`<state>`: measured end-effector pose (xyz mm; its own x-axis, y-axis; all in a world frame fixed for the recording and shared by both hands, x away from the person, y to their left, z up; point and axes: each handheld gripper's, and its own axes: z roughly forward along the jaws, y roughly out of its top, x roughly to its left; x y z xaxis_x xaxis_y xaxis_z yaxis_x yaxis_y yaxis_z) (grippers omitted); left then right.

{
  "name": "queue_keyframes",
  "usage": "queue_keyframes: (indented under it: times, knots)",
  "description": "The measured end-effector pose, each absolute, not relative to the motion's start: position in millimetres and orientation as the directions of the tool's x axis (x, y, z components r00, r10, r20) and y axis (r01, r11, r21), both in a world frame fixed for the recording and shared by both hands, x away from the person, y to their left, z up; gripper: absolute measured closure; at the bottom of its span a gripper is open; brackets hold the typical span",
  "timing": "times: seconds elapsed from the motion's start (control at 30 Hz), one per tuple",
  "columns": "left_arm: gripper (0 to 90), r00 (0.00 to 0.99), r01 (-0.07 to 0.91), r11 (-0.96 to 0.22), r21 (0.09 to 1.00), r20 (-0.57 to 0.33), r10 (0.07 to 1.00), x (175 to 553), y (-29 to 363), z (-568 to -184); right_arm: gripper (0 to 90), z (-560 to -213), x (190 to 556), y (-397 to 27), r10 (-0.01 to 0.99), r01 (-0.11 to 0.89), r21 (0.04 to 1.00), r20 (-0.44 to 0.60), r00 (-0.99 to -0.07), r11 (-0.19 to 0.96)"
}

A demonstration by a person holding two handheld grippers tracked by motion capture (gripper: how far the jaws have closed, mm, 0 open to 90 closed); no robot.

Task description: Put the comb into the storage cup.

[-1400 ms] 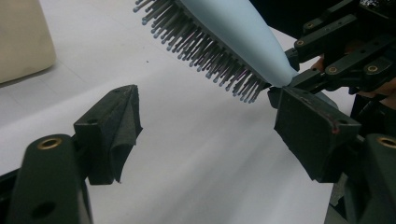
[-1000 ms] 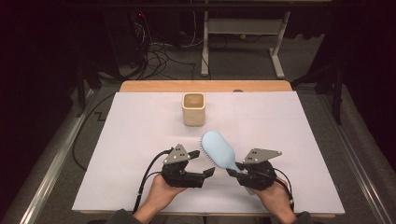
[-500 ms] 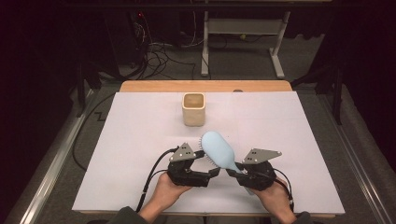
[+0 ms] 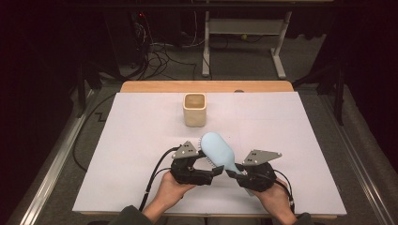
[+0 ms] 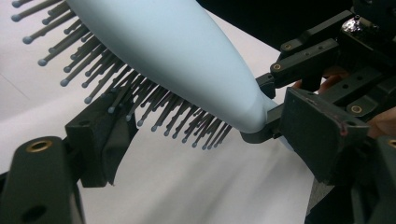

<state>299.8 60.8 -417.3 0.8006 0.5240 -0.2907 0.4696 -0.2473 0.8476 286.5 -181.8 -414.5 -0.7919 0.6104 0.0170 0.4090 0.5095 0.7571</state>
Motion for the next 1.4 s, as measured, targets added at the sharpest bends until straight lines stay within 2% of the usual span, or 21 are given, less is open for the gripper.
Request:
queue_keyframes:
  times: [0.8, 1.4]
  knots:
    - [20.2, 0.786, 0.494, -0.245, 0.834, -0.309, 0.535, 305, 48, -418, 70.2, -415, 284, -177, 0.593, 0.385, 0.765, 0.006, -0.805, 0.516]
    - [22.1, 0.788, 0.479, -0.247, 0.842, -0.288, 0.545, 306, 44, -418, 70.2, -415, 283, -176, 0.596, 0.374, 0.777, -0.002, -0.803, 0.507]
